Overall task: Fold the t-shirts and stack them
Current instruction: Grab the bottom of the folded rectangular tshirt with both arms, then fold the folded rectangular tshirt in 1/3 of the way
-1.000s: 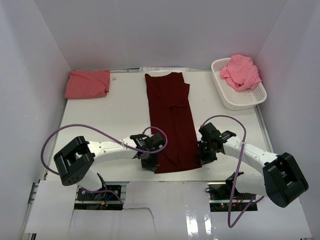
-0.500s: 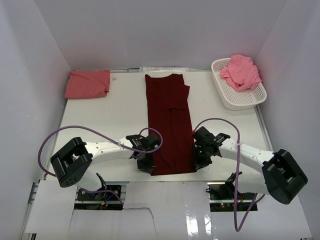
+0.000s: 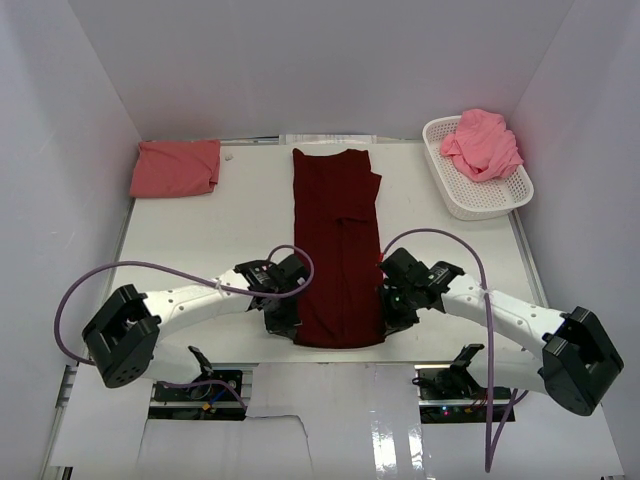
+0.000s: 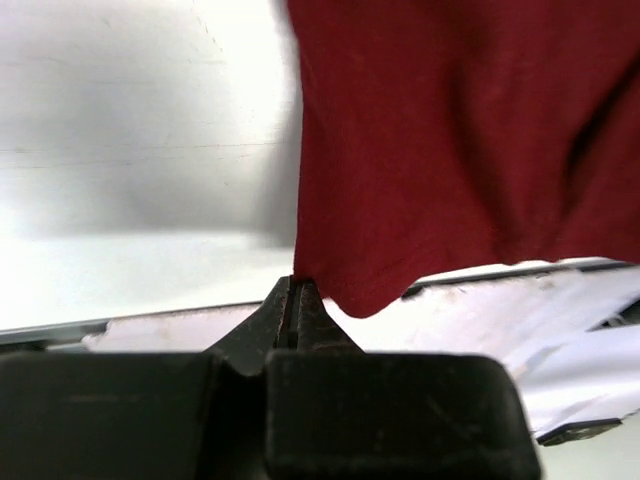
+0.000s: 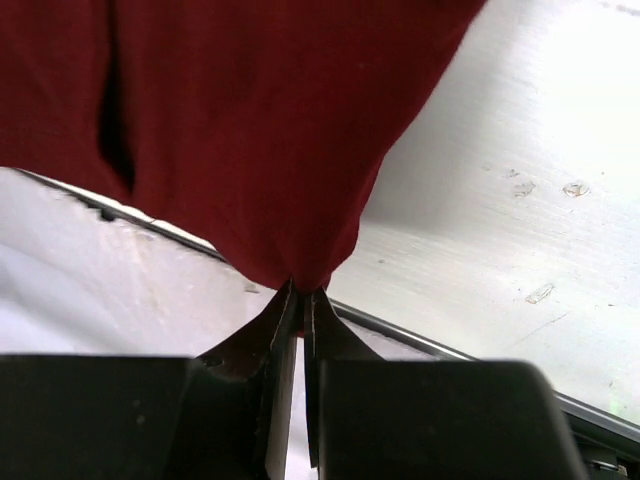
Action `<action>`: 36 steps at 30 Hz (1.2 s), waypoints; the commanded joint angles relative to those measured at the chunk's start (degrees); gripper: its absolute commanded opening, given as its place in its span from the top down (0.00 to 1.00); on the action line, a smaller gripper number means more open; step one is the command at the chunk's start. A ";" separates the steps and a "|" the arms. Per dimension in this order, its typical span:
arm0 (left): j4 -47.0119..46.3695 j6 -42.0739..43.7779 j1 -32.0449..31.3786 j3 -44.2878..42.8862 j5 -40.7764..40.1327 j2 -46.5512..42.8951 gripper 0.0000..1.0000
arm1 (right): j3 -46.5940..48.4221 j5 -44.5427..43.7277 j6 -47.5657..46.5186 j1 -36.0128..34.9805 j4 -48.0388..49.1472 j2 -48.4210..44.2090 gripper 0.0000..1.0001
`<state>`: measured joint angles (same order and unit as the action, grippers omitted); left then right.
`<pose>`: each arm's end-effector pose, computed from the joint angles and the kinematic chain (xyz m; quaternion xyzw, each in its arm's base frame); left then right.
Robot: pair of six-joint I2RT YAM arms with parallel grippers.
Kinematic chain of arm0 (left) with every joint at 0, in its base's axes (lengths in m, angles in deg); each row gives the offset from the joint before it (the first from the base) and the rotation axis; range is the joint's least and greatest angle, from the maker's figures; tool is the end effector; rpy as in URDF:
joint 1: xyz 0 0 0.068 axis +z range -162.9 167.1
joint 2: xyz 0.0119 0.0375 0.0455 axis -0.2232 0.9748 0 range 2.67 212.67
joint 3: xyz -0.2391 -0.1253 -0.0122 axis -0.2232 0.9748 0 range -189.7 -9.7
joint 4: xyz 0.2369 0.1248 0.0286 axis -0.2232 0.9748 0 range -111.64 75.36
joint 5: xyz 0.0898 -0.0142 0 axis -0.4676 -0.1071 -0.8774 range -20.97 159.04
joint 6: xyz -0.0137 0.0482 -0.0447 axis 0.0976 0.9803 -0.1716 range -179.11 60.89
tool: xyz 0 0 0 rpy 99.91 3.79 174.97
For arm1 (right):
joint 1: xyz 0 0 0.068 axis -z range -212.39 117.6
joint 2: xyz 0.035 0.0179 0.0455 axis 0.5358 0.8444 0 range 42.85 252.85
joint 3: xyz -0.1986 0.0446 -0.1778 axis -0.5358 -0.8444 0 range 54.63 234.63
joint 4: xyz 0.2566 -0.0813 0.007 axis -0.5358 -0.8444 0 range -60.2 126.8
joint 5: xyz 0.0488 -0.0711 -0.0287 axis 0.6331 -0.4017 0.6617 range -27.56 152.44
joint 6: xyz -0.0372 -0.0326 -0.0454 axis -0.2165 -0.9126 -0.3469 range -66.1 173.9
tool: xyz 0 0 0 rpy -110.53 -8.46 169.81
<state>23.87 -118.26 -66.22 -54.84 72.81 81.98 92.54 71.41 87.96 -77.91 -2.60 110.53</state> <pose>0.1391 -0.1927 0.1523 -0.0477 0.9943 -0.0931 0.0228 0.1449 0.1596 0.1630 -0.1119 0.9742 0.1745 0.0893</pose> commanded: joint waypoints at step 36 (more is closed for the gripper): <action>6.95 22.94 26.51 -58.82 -10.10 37.40 1.00 | 52.96 -11.70 -17.89 17.30 -3.67 36.11 0.92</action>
<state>30.61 -96.19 -40.05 -110.27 63.93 118.83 141.63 59.52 72.25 -61.41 -6.42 144.98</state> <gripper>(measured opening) 0.017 0.085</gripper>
